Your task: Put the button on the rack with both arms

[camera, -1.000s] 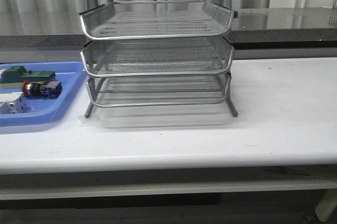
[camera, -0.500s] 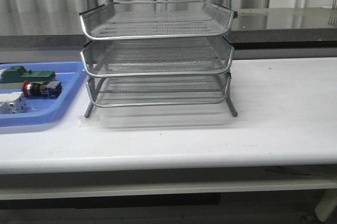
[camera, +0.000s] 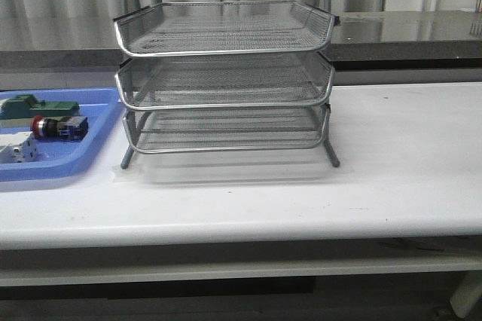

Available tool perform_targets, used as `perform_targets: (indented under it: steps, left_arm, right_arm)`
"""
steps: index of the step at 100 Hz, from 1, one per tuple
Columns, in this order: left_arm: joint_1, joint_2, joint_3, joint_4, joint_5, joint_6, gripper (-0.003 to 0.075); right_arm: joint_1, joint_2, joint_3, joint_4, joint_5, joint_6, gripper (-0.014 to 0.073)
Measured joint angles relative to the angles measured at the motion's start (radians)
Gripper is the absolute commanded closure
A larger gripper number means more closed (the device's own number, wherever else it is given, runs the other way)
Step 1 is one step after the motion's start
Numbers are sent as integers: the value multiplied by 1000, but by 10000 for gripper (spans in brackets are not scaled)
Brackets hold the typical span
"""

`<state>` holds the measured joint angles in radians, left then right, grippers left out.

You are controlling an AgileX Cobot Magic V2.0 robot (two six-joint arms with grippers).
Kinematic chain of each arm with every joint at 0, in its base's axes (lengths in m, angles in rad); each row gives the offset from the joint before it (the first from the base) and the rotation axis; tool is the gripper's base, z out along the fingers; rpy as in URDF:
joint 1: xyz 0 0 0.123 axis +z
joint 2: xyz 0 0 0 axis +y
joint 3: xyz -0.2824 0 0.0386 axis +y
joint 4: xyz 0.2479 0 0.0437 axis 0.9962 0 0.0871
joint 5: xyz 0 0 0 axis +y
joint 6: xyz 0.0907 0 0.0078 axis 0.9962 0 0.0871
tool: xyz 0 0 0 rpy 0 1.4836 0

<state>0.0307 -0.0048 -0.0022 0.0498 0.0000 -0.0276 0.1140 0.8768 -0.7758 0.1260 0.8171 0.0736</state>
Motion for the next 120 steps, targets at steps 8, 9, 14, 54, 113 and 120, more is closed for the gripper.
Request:
perform_targets:
  steps: [8, 9, 14, 54, 113, 120]
  left_arm:
    - [0, 0, 0, 0, 0, 0, 741]
    - [0, 0, 0, 0, 0, 0, 741]
    - [0, 0, 0, 0, 0, 0, 741]
    - [0, 0, 0, 0, 0, 0, 741]
    - [0, 0, 0, 0, 0, 0, 741]
    - [0, 0, 0, 0, 0, 0, 741]
  right_arm:
    - [0, 17, 0, 28, -16, 0, 563]
    - [0, 19, 0, 31, -19, 0, 554]
    - [0, 24, 0, 51, -32, 0, 487]
    - [0, 85, 0, 214, -154, 0, 194]
    - [67, 519, -36, 810, -383, -406, 194]
    - [69, 569, -62, 868, -389, -464, 194]
